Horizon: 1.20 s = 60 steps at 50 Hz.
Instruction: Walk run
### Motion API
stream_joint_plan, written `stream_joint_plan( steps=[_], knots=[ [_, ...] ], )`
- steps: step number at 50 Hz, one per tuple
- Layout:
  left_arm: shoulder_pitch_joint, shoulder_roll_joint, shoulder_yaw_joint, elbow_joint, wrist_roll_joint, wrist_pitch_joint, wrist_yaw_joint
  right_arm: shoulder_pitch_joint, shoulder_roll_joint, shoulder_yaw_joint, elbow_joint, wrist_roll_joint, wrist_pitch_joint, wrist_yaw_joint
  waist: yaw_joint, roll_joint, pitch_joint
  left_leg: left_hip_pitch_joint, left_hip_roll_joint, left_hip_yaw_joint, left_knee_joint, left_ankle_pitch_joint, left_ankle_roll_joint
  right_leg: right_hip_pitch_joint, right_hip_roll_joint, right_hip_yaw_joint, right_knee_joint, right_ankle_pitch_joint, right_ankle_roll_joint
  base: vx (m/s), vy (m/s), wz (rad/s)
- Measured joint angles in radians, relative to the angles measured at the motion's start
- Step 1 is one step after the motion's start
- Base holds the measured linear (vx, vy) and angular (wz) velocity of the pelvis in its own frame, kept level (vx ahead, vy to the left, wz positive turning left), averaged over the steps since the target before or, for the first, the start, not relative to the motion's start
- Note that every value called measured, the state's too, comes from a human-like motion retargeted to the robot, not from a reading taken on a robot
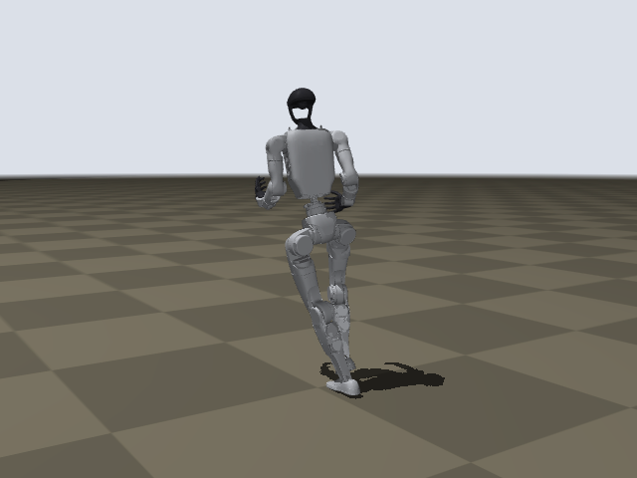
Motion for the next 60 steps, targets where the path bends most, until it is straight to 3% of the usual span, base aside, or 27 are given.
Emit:
stream_joint_plan(
  steps=[3,6,7,10,11,14,15,17,20,26,28,30,32,33,35,37,39,42,45,48,50,52,53,55,57,58,60],
  knots=[
    [-0.049,0.056,-0.004,-0.052,0.015,0.012,-0.009,0.001,0.019,-0.018,-0.032,-0.024,-0.009,-0.034,-0.069,-0.02,0.016,0.092,-0.059,-0.076,-0.036,0.026,-0.001,-0.122,-0.029,0.082,-0.178,0.001,0.155,1.03,-0.21,1.54],
    [-0.02,0.111,0.007,-0.074,0.037,0.0,-0.02,-0.036,0.025,-0.01,-0.035,-0.042,-0.013,-0.075,-0.1,-0.045,0.028,0.19,-0.074,-0.085,-0.034,0.12,-0.086,-0.167,-0.017,0.195,-0.334,-0.061,0.277,1.38,-0.46,0.54],
    [0.004,0.124,0.009,-0.069,0.045,-0.009,-0.017,-0.054,0.024,-0.005,-0.031,-0.047,-0.012,-0.085,-0.108,-0.045,0.027,0.212,-0.068,-0.083,-0.021,0.179,-0.13,-0.169,-0.015,0.192,-0.359,-0.075,0.272,1.43,-0.44,0.18],
    [0.105,0.134,-0.002,-0.016,0.053,-0.018,-0.009,-0.096,0.018,0.008,-0.027,-0.062,-0.013,-0.113,-0.124,-0.028,0.001,0.23,-0.053,-0.127,0.082,0.505,-0.327,-0.126,-0.035,0.003,-0.328,-0.019,0.083,1.49,-0.4,0.12],
    [0.144,0.124,-0.003,0.009,0.044,-0.01,-0.029,-0.099,0.018,0.024,-0.028,-0.064,-0.017,-0.128,-0.108,-0.037,-0.013,0.208,-0.069,-0.098,0.171,0.626,-0.386,-0.113,0.001,0.132,-0.268,-0.089,0.069,1.59,-0.49,-0.27],
    [0.252,0.059,-0.015,0.069,-0.002,0.032,-0.115,-0.125,0.022,0.037,-0.022,-0.02,-0.013,-0.15,-0.077,-0.063,-0.005,0.068,-0.052,-0.041,0.579,0.805,-0.451,-0.034,0.028,0.195,-0.155,-0.226,0.013,1.46,-0.43,0.16],
    [0.277,0.024,-0.019,0.085,-0.026,0.048,-0.138,-0.141,0.018,0.032,-0.018,0.003,-0.005,-0.139,-0.059,-0.076,-0.002,0.004,-0.067,-0.058,0.712,0.807,-0.452,0.015,0.021,0.198,-0.154,-0.258,0.021,1.43,-0.36,0.06],
    [0.325,-0.05,-0.003,0.089,-0.072,0.064,-0.172,-0.159,-0.008,0.034,-0.021,0.01,0.003,-0.125,-0.022,-0.122,-0.009,-0.106,-0.083,-0.015,0.803,0.671,-0.37,0.102,0.015,0.218,-0.182,-0.293,0.015,1.46,-0.3,-0.11],
    [0.409,-0.114,0.038,0.08,-0.097,0.059,-0.199,-0.176,-0.042,0.013,-0.027,0.003,-0.007,-0.132,0.033,-0.134,-0.002,-0.289,0.001,0.083,0.844,0.476,-0.232,0.246,0.038,0.197,-0.288,-0.284,0.005,1.53,-0.25,-0.04],
    [0.504,-0.093,0.111,0.046,-0.106,0.038,-0.194,-0.172,-0.059,0.013,-0.039,-0.016,-0.031,-0.134,0.208,-0.189,0.044,-0.428,-0.044,0.211,0.237,0.299,-0.136,0.54,0.117,0.158,-0.528,0.132,0.01,1.38,-0.28,-0.68],
    [0.497,-0.074,0.119,0.029,-0.1,0.038,-0.178,-0.167,-0.062,0.025,-0.031,-0.001,-0.037,-0.125,0.239,-0.2,0.069,-0.387,-0.064,0.221,0.03,0.242,-0.148,0.634,0.133,0.105,-0.544,0.289,0.006,1.56,-0.29,-0.16],
    [0.462,-0.057,0.123,0.002,-0.078,0.039,-0.155,-0.166,-0.064,0.036,-0.025,0.021,-0.035,-0.099,0.231,-0.208,0.091,-0.348,-0.084,0.189,-0.041,0.296,-0.091,0.694,0.156,0.113,-0.509,0.435,0.025,1.63,-0.35,0.35],
    [0.424,-0.045,0.121,-0.038,-0.041,0.043,-0.126,-0.142,-0.063,0.041,-0.035,0.034,-0.032,-0.056,0.205,-0.267,0.11,-0.312,-0.107,0.214,0.076,0.237,0.0,0.661,0.088,0.063,-0.212,0.467,0.056,1.56,-0.5,0.93],
    [0.404,-0.036,0.113,-0.056,-0.021,0.045,-0.11,-0.117,-0.056,0.038,-0.042,0.038,-0.029,-0.031,0.166,-0.295,0.112,-0.301,-0.128,0.196,0.194,0.141,0.0,0.633,0.042,0.008,-0.026,0.467,0.066,1.72,-0.37,1.4],
    [0.34,-0.03,0.095,-0.088,-0.01,0.043,-0.075,-0.069,-0.041,0.037,-0.049,0.046,-0.013,0.018,0.111,-0.307,0.111,-0.321,-0.269,-0.058,0.344,0.051,-0.005,0.569,-0.001,-0.014,0.225,0.467,0.076,1.77,-0.2,0.99],
    [0.2,-0.03,0.11,-0.1,-0.077,0.053,-0.066,-0.059,-0.01,0.041,-0.049,0.037,-0.003,0.046,0.072,-0.207,0.075,-0.275,-0.047,0.071,0.38,-0.031,-0.009,0.44,0.123,0.021,0.215,0.441,0.091,1.34,-0.33,0.07],
    [0.102,-0.045,0.055,-0.115,-0.161,0.056,-0.065,-0.012,0.009,0.029,-0.049,0.02,-0.012,0.026,0.081,-0.17,0.057,-0.205,-0.005,0.064,0.368,-0.065,-0.041,0.31,0.146,0.058,0.275,0.284,0.095,1.45,-0.45,-0.11],
    [-0.003,-0.049,-0.029,-0.143,-0.252,0.04,-0.038,0.059,0.026,0.011,-0.055,0.012,-0.025,0.004,0.051,-0.147,0.033,-0.088,0.002,0.058,0.253,0.003,-0.089,0.129,0.07,0.048,0.22,0.067,0.085,1.34,-0.39,0.23],
    [-0.047,-0.039,-0.079,-0.169,-0.296,0.04,-0.034,0.107,0.012,-0.008,-0.055,0.017,-0.02,0.006,-0.048,-0.097,0.013,0.047,0.003,0.018,0.094,0.253,-0.179,0.018,-0.004,-0.018,-0.038,-0.006,0.091,1.47,-0.34,1.02],
    [-0.031,-0.012,-0.081,-0.172,-0.288,0.065,-0.069,0.108,-0.019,-0.014,-0.049,0.031,-0.02,-0.006,-0.162,-0.062,0.021,0.165,-0.007,-0.065,0.027,0.599,-0.296,-0.02,0.016,0.106,-0.367,-0.071,0.178,1.65,-0.45,1.03],
    [-0.012,0.019,-0.067,-0.159,-0.257,0.082,-0.086,0.081,-0.037,-0.005,-0.052,0.028,-0.022,-0.031,-0.198,-0.055,0.039,0.241,-0.015,-0.114,0.018,0.789,-0.397,-0.008,0.024,0.201,-0.506,-0.117,0.279,1.5,-0.53,-0.14],
    [0.019,0.054,-0.025,-0.145,-0.208,0.096,-0.1,0.032,-0.05,0.023,-0.071,0.011,-0.016,-0.069,-0.178,-0.051,0.071,0.244,0.025,-0.046,0.217,0.807,-0.511,0.028,0.058,0.146,-0.493,-0.074,0.152,1.41,-0.44,-1.21],
    [0.042,0.065,-0.007,-0.139,-0.182,0.097,-0.109,0.01,-0.058,0.033,-0.09,0.003,-0.01,-0.084,-0.176,-0.061,0.083,0.228,0.031,-0.006,0.343,0.807,-0.521,0.047,0.056,0.079,-0.449,-0.031,0.083,1.54,-0.4,-1.29],
    [0.124,0.061,0.024,-0.105,-0.112,0.079,-0.127,-0.013,-0.067,0.058,-0.125,-0.001,0.008,-0.102,-0.113,-0.044,0.075,0.144,0.045,0.028,0.637,0.807,-0.524,0.062,0.144,0.156,-0.293,-0.155,-0.033,1.88,-0.53,-1.5],
    [0.223,0.022,0.033,-0.025,-0.042,0.059,-0.171,-0.045,-0.068,0.034,-0.118,0.061,0.034,-0.069,-0.065,-0.059,0.045,0.051,-0.081,-0.107,0.76,0.787,-0.497,0.098,0.182,0.272,-0.225,-0.239,-0.041,1.97,-0.59,-0.42],
    [0.241,-0.005,0.032,0.031,-0.015,0.044,-0.195,-0.093,-0.053,-0.007,-0.093,0.112,0.061,-0.017,-0.045,-0.092,0.026,-0.041,-0.108,-0.107,0.836,0.728,-0.455,0.121,0.118,0.257,-0.223,-0.263,-0.027,1.43,-0.39,0.13],
    [0.298,-0.077,0.054,0.11,-0.021,0.052,-0.25,-0.161,-0.037,0.012,-0.043,0.194,0.105,0.036,-0.004,-0.157,0.001,-0.163,-0.044,0.039,0.875,0.574,-0.302,0.199,0.087,0.293,-0.258,-0.293,-0.031,1.53,-0.35,-0.34]
  ],
)
